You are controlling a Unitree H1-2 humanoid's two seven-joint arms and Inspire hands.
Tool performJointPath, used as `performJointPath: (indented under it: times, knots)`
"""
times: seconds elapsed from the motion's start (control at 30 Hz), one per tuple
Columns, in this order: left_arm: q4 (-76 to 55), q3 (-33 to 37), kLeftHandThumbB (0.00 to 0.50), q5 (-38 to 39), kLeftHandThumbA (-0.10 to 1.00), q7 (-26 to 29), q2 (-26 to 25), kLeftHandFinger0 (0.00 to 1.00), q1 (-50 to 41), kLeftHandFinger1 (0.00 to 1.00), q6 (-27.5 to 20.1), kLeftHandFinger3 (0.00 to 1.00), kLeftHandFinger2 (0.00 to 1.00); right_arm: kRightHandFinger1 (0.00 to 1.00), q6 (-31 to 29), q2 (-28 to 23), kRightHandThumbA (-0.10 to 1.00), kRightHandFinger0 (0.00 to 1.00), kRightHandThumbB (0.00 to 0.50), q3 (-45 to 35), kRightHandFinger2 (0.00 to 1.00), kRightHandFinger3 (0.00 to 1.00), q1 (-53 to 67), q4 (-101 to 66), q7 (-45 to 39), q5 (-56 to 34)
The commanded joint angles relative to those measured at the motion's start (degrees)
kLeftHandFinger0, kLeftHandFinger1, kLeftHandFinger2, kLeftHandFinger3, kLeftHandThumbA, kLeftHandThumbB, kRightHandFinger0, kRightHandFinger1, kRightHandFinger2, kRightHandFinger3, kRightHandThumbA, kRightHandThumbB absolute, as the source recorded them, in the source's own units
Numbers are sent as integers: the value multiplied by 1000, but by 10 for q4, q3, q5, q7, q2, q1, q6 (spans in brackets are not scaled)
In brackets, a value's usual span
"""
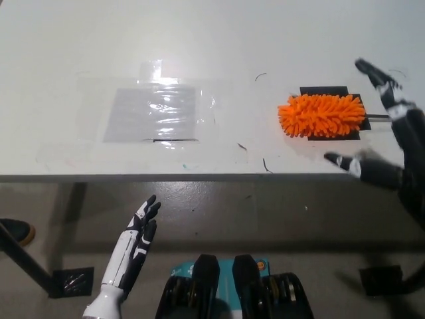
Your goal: The robot uses it right hand to pick up an extended orange duster kept in the middle of the desk and presses its handle against the desk to collapse it
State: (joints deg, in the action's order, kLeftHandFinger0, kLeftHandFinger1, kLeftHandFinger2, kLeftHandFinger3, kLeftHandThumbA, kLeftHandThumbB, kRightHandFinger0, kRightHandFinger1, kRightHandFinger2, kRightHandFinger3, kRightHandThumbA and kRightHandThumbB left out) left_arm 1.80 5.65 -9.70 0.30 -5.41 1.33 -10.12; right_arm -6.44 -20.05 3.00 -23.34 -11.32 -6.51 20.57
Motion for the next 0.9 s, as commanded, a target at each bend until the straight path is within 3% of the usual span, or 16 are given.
performJointPath:
  times: [0.0,0.27,0.57,0.87]
  knots:
    - [0,3,237,-15,1000,3,-5,1000,12,1000,-39,1000,1000,1000,106,-28,1000,1000,335,15,1000,1000,-92,63,-73,6]
    - [1,4,222,-17,1000,0,-5,1000,10,1000,-38,1000,1000,1000,153,-50,1000,1000,317,101,1000,1000,-226,227,-131,55]
    - [7,5,214,-21,1000,1,-5,1000,10,1000,-45,1000,1000,1000,151,-41,1000,1000,367,170,1000,1000,-328,401,-166,71]
    - [7,4,194,-29,1000,3,-6,1000,9,1000,-45,1000,1000,1000,153,-16,1000,1000,380,226,1000,1000,-387,518,-174,96]
